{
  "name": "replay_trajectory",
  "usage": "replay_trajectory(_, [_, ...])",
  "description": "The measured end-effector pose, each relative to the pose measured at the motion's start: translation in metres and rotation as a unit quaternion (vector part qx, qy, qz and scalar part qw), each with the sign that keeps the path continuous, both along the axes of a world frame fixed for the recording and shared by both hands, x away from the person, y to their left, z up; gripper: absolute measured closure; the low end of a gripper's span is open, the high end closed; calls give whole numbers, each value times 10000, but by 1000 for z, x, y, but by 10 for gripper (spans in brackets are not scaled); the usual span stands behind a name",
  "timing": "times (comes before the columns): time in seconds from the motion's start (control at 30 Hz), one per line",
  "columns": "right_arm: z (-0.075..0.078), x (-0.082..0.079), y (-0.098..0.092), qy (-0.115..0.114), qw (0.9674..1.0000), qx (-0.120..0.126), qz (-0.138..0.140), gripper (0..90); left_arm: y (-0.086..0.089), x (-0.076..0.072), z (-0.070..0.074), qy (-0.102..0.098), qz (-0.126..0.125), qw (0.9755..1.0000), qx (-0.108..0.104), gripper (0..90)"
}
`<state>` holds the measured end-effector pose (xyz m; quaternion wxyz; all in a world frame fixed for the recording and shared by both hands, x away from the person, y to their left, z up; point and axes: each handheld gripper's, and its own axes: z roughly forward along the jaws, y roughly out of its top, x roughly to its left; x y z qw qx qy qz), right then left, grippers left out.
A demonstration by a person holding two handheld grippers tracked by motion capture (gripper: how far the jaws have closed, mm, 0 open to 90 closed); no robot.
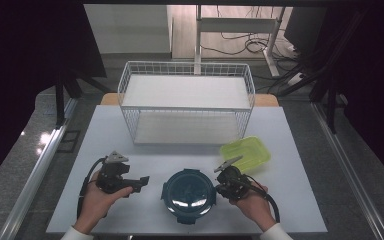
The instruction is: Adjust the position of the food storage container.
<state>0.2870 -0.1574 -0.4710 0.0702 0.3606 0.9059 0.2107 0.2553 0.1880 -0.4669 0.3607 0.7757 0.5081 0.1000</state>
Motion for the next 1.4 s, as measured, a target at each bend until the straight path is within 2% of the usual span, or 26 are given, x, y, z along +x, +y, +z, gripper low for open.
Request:
replay_trajectory(0.4, [-2, 2, 5, -58, 9999, 143, 60, 891, -2, 0, -2, 38, -26, 10000, 36, 164])
replay_trajectory(0.5, [-3, 6, -3, 108, 9988, 479, 7, 890, 1, 0, -2, 35, 17, 10000, 13, 164])
replay_trajectory(0.57, [-1, 6, -7, 35, 9988, 483, -31, 890, 3, -1, -2, 16, 44, 10000, 5, 164])
replay_trajectory(0.73, [14, -5, -17, -262, 9970, 731, -64, 889, 5, -3, -1, -8, 57, 10000, -16, 164])
replay_trajectory(0.83, [18, -12, -28, -363, 9950, 920, -165, 887, 4, -3, -1, -15, 35, 10000, -43, 164])
replay_trajectory(0.9, [19, -13, -36, -353, 9924, 1149, -256, 872, 3, -3, 0, -22, 24, 10000, -56, 164])
replay_trajectory(0.97, [19, -13, -42, -317, 9898, 1352, -304, 810, 2, -4, 0, -64, -22, 9999, -92, 164])
replay_trajectory(1.0, [19, -13, -44, -277, 9888, 1436, -300, 719, 2, -5, -1, -67, -27, 9999, -103, 164])
replay_trajectory(1.07, [17, -13, -46, -190, 9863, 1600, -354, 454, 2, -6, -1, -89, -22, 9999, -107, 164])
replay_trajectory(1.1, [17, -13, -46, -190, 9863, 1600, -354, 454, 3, -6, -1, -124, -26, 9998, -119, 164])
replay_trajectory(1.13, [16, -13, -46, -141, 9850, 1674, -400, 379, 3, -7, -1, -140, -25, 9998, -141, 164])
replay_trajectory(1.17, [16, -14, -46, -115, 9819, 1831, -478, 302, 4, -8, 0, -181, -28, 9996, -209, 164])
replay_trajectory(1.2, [16, -14, -46, -115, 9819, 1831, -478, 302, 4, -8, 0, -181, -28, 9996, -209, 163])
replay_trajectory(1.23, [15, -15, -47, -74, 9787, 1989, -505, 260, 4, -8, 0, -187, -43, 9995, -258, 163])
replay_trajectory(1.27, [15, -15, -47, -74, 9787, 1989, -505, 260, 4, -9, 1, -182, -51, 9994, -291, 163])
replay_trajectory(1.3, [14, -16, -46, 9, 9758, 2149, -395, 224, 4, -10, 0, -174, -42, 9993, -322, 161])
replay_trajectory(1.4, [13, -17, -45, 16, 9753, 2172, -405, 212, 5, -11, 0, -167, -31, 9994, -307, 159])
